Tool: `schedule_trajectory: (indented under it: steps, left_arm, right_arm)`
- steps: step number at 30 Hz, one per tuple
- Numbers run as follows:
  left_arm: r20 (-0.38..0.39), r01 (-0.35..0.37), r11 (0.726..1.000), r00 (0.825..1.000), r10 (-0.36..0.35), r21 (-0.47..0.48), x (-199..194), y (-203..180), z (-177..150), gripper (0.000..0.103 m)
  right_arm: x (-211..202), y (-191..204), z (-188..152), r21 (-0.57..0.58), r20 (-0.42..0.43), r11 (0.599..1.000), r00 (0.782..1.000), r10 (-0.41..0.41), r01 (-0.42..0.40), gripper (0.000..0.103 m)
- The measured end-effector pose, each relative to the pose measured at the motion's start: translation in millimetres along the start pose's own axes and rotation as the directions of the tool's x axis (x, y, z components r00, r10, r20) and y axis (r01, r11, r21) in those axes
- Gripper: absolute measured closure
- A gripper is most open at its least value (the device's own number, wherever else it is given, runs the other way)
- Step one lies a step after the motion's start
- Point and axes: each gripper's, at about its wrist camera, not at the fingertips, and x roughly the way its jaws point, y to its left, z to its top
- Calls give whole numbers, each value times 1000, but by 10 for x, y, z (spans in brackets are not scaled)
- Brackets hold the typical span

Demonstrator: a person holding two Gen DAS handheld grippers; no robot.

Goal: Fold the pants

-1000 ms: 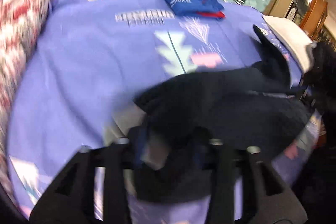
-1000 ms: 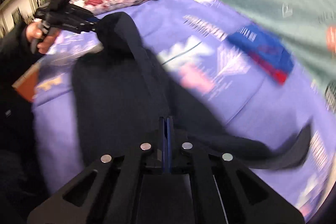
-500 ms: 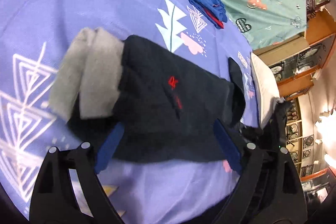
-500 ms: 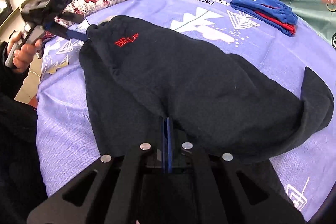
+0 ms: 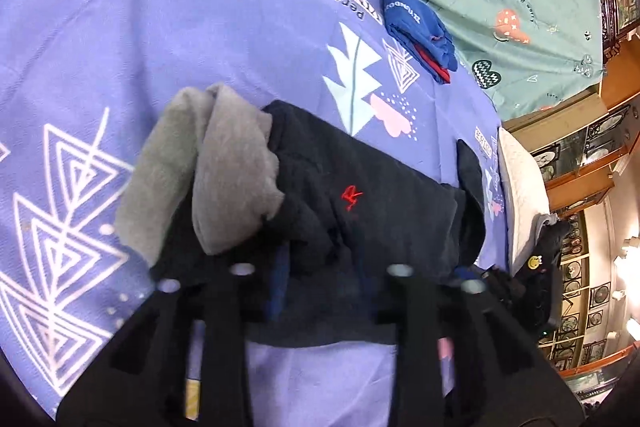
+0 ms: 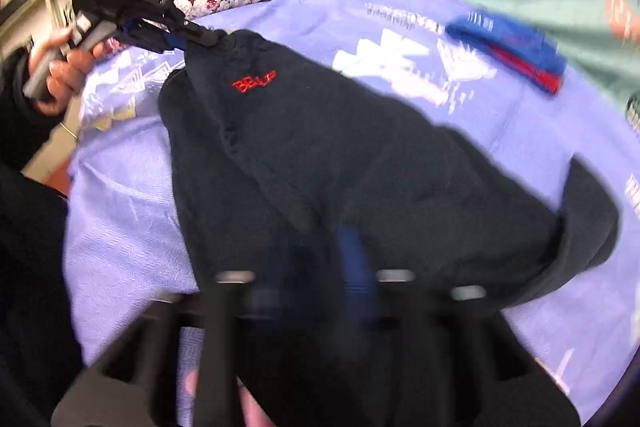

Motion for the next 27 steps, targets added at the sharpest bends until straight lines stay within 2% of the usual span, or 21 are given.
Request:
schedule_trajectory:
  steps: [1, 3, 5, 6, 7, 8, 9, 12, 14, 16, 19, 22, 24, 27]
  left_arm:
    - [-3, 7, 1000, 1000, -7, -28, 22, 64, 8, 39]
    - [-17, 28, 998, 999, -29, -52, 102, 126, 21, 39]
    - [-10, 16, 1000, 1000, -16, -26, 174, 88, 54, 41]
    - [5, 9, 1000, 1000, -9, -16, 185, 60, 71, 47]
    - [20, 6, 1000, 1000, -6, -13, 172, 49, 80, 55]
    - [43, 10, 1000, 999, -10, -4, 127, 15, 107, 75]
    - [58, 22, 1000, 998, -22, 5, 71, -20, 133, 89]
    - [136, 8, 998, 991, -17, 63, -226, -169, 198, 89]
    - [153, 2, 996, 988, -16, 88, -386, -212, 203, 89]
    - [144, -33, 994, 989, 18, 105, -478, -182, 184, 89]
    - [91, -97, 990, 992, 89, 97, -400, 13, 105, 89]
    - [37, -135, 988, 991, 132, 70, -208, 248, 2, 89]
    - [35, -145, 987, 989, 143, 66, -146, 339, -76, 89]
    - [52, -159, 984, 987, 155, 80, -176, 341, -123, 88]
  right_arm:
    - [35, 4, 12, -12, -16, 1000, 1000, -7, 7, 51]
    - [174, -5, 47, -36, -70, 999, 997, -27, 24, 52]
    - [303, -27, 45, -46, -122, 998, 992, -36, 30, 60]
    - [329, -45, 46, -38, -129, 999, 991, -24, 20, 73]
    - [319, -67, 50, -22, -126, 1000, 992, -7, 4, 94]
    - [271, -105, 74, -1, -112, 1000, 994, -8, 8, 98]
    - [230, -120, 95, 16, -98, 1000, 995, -3, 4, 98]
    - [-73, -166, 212, 73, -14, 997, 999, 31, -30, 99]
    - [-327, -94, 314, 81, 45, 994, 996, 72, -76, 99]
    - [-464, 43, 360, 46, 70, 992, 991, 115, -118, 99]
    - [-365, 332, 314, -20, 12, 991, 992, 129, -129, 99]
    - [-28, 420, 146, 4, -76, 989, 986, 145, -145, 99]
    - [120, 434, 46, 41, -110, 987, 981, 160, -157, 99]
    - [139, 447, -13, 64, -106, 984, 979, 174, -168, 99]
